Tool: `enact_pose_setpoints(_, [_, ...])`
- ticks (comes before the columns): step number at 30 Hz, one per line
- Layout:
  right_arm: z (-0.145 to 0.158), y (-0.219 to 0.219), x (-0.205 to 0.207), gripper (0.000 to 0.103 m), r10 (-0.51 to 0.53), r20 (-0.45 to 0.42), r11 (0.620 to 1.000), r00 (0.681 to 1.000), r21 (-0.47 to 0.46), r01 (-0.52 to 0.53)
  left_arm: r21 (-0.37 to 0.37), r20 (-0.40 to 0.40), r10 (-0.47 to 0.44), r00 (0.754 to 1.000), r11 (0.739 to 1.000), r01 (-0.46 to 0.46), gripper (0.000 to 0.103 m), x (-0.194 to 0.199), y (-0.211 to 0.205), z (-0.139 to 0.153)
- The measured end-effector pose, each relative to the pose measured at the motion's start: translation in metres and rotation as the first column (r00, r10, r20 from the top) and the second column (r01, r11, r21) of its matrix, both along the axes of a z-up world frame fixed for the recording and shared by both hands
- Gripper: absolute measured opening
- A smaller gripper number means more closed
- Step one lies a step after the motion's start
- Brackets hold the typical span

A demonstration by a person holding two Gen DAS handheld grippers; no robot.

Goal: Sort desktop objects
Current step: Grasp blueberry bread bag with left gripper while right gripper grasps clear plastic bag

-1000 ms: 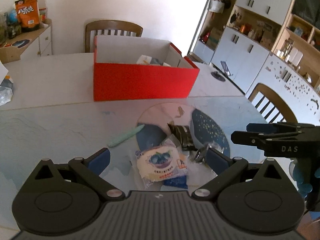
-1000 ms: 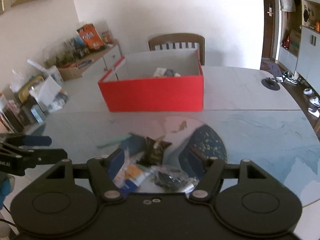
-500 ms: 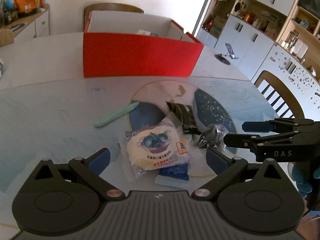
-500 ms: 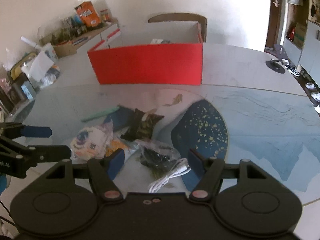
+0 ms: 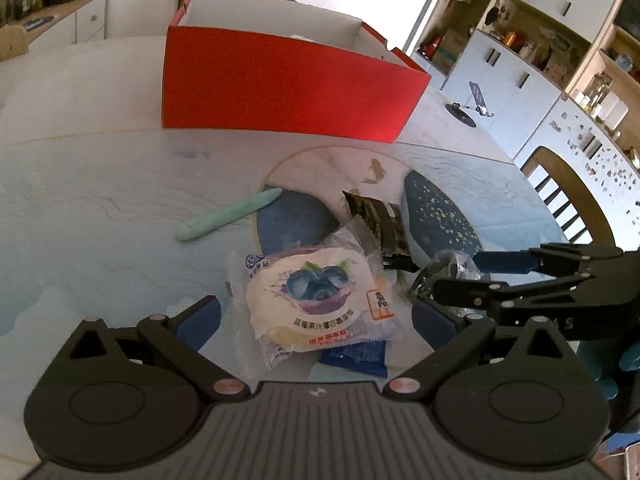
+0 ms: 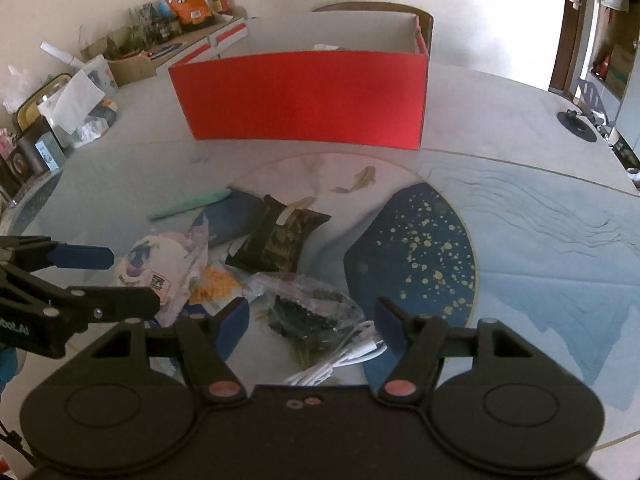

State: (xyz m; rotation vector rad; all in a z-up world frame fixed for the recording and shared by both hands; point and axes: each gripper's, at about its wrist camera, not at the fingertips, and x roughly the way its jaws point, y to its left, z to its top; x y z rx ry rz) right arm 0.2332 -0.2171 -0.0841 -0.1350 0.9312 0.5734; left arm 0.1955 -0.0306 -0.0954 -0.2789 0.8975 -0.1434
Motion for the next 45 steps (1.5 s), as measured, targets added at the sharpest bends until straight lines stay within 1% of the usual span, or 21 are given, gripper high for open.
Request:
enact_pose_setpoints(3, [-0.004,0.0,0.003,0.068,0.004,-0.012,1.0,1.0,-0.001,-0.004,-0.017,-0.016,0.012,1.0,1.0,-0.012,0.102,0.006,0.001,-0.003])
enact_pose_setpoints(7, [-0.006,0.002,0.004,0.068,0.014,-0.019,1.0,1.0,-0.005,-0.014,-0.023,-0.034,0.033,0.999,0.999,-0.034,0.101,0.012,0.003,-0.007])
enact_pose_setpoints(11, [-0.007,0.005,0.005,0.068,0.019,-0.022,1.0,1.0,-0.01,-0.019,-0.03,-0.042,0.04,0.998,0.999,-0.041,0.095,0.016,0.004,-0.01])
enact_pose_setpoints(13, [-0.008,0.005,0.006,0.067,0.018,-0.022,1.0,1.0,-0.012,-0.018,-0.026,-0.043,0.04,0.998,0.999,-0.042,0.095,0.017,0.003,-0.011])
enact_pose_setpoints(16, [-0.008,0.004,0.007,0.066,0.014,-0.022,1.0,1.0,-0.011,-0.014,-0.031,-0.044,0.04,0.998,0.999,-0.041,0.09,0.018,0.003,-0.01])
enact_pose_setpoints(18, [-0.008,0.005,0.007,0.062,0.018,-0.021,1.0,1.0,-0.005,-0.018,-0.032,-0.044,0.041,0.998,0.999,-0.043,0.085,0.019,0.004,-0.01])
enact_pose_setpoints(19, [-0.008,0.006,0.008,0.055,0.02,-0.023,1.0,1.0,-0.006,-0.02,-0.034,-0.046,0.04,0.998,0.999,-0.042,0.084,0.019,0.004,-0.01])
enact_pose_setpoints(20, [-0.008,0.006,0.008,0.051,0.025,-0.027,1.0,0.999,-0.004,-0.025,-0.042,-0.049,0.041,0.998,0.998,-0.043,0.081,0.019,0.005,-0.01])
enact_pose_setpoints(23, [-0.008,0.007,0.008,0.047,0.033,-0.025,0.999,0.999,-0.006,-0.033,-0.052,-0.048,0.042,0.998,0.998,-0.044,0.074,0.019,0.006,-0.01])
enact_pose_setpoints(26, [-0.007,0.007,0.008,0.042,0.03,-0.026,1.0,0.999,-0.001,-0.03,-0.059,-0.047,0.043,0.998,0.997,-0.046,0.07,0.019,0.007,-0.009])
enact_pose_setpoints(27, [-0.007,0.007,0.008,0.038,0.03,-0.025,1.0,0.999,0.001,-0.03,-0.062,-0.047,0.044,0.998,0.997,-0.047,0.069,0.019,0.008,-0.009])
enact_pose_setpoints(30, [-0.005,0.006,0.009,0.037,0.029,-0.024,1.0,0.999,0.008,-0.029,-0.082,-0.045,0.052,0.998,0.995,-0.055,0.065,0.019,0.01,-0.008])
enact_pose_setpoints(33, [-0.001,0.005,0.009,0.036,0.023,-0.015,1.0,1.0,0.014,-0.023,-0.086,-0.043,0.057,0.997,0.994,-0.06,0.062,0.018,0.01,-0.006])
enact_pose_setpoints(40, [0.01,0.003,0.008,0.035,0.017,-0.001,1.0,1.0,0.026,-0.017,-0.099,-0.025,0.062,0.998,0.993,-0.064,0.06,0.012,0.012,0.004])
enact_pose_setpoints(45, [0.02,0.002,0.005,0.035,0.019,0.011,0.999,1.0,0.041,-0.02,-0.107,-0.007,0.071,0.997,0.992,-0.072,0.06,0.004,0.014,0.017])
